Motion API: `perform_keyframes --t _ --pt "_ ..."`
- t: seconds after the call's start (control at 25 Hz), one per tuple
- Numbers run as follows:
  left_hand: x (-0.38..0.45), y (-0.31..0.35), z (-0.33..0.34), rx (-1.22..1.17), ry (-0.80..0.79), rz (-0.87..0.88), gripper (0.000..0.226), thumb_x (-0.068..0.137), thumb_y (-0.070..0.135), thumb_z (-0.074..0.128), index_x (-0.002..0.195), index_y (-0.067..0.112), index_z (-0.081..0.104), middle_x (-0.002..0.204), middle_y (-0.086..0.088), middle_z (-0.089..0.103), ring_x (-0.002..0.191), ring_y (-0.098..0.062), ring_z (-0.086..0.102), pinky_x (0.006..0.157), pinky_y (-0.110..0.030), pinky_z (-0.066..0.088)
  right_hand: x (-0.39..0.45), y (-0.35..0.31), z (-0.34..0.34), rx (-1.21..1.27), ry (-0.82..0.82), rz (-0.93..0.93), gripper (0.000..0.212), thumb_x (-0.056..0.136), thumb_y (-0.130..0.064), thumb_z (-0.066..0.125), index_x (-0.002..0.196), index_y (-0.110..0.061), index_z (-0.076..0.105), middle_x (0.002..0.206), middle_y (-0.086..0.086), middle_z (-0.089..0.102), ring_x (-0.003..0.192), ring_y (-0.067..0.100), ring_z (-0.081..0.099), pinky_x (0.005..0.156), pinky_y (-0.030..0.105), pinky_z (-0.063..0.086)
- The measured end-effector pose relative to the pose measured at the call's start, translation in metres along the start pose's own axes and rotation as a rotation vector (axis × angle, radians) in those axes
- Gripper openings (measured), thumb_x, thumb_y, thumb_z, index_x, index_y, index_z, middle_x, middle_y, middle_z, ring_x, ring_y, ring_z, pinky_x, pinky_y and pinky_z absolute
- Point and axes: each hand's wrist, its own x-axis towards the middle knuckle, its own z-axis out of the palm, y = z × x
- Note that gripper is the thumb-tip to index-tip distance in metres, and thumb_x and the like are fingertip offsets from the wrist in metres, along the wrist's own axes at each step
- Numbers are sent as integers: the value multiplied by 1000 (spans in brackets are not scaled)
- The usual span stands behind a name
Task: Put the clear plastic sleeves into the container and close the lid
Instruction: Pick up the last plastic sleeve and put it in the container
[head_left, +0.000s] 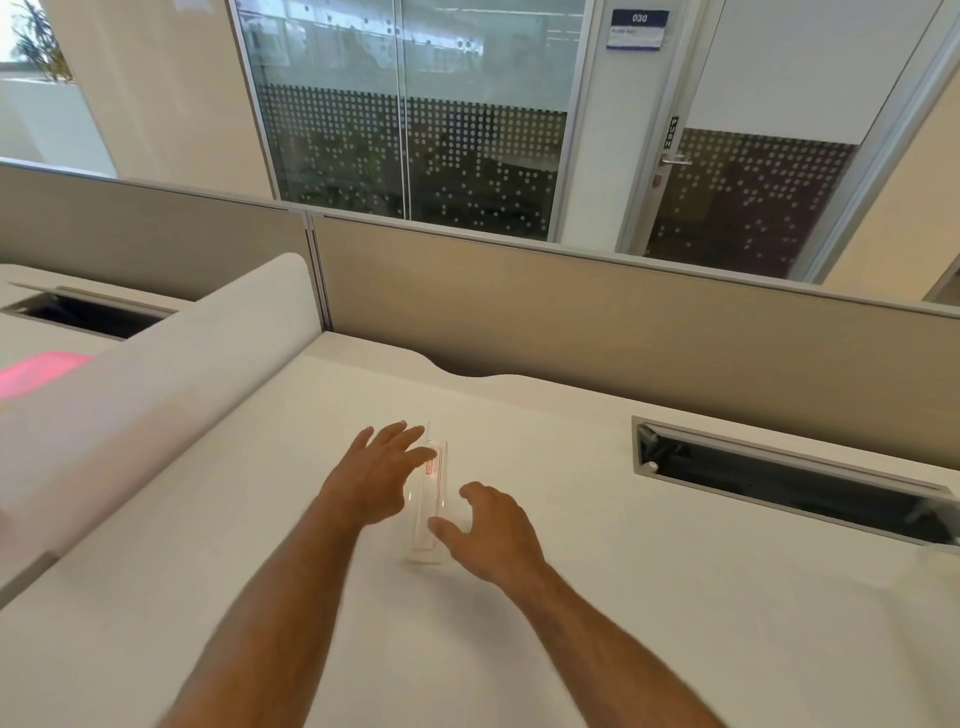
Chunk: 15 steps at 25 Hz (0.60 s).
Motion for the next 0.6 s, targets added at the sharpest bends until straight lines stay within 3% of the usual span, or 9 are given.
perform_keyframes --t 0.16,0.32,0.44,0.52,0.6 --pt "17 -10 -1 131 -82 58 63 93 6 58 146 34 41 164 0 23 151 -25 18 121 -48 22 13 -22 17 70 -44 70 76 70 -70 58 125 -19 56 119 -1 66 106 20 62 84 31 50" --pt "28 -17 5 189 -113 116 59 95 9 57 145 36 43 163 4 27 149 -25 22 118 -46 26 26 -32 28 137 -75 149 71 69 -66 65 119 -16 61 112 -2 68 102 19 64 81 28 48" --pt "33 -17 11 211 -119 158 50 97 16 60 142 35 48 161 7 32 148 -23 25 117 -44 27 30 -34 31 198 -83 166 40 71 -47 71 93 -14 70 88 -2 71 81 18 66 72 27 49" --pt "36 -17 15 211 -112 166 44 97 18 60 138 33 53 157 8 38 148 -22 27 118 -43 25 30 -32 30 191 -74 145 17 68 -26 65 59 -12 60 52 -1 52 52 18 50 54 28 41" --pt "37 -18 19 197 -91 157 37 97 18 60 132 30 58 153 10 45 147 -20 29 118 -42 23 26 -28 25 171 -74 129 21 63 -14 55 47 -13 42 43 -2 32 43 19 34 44 27 28"
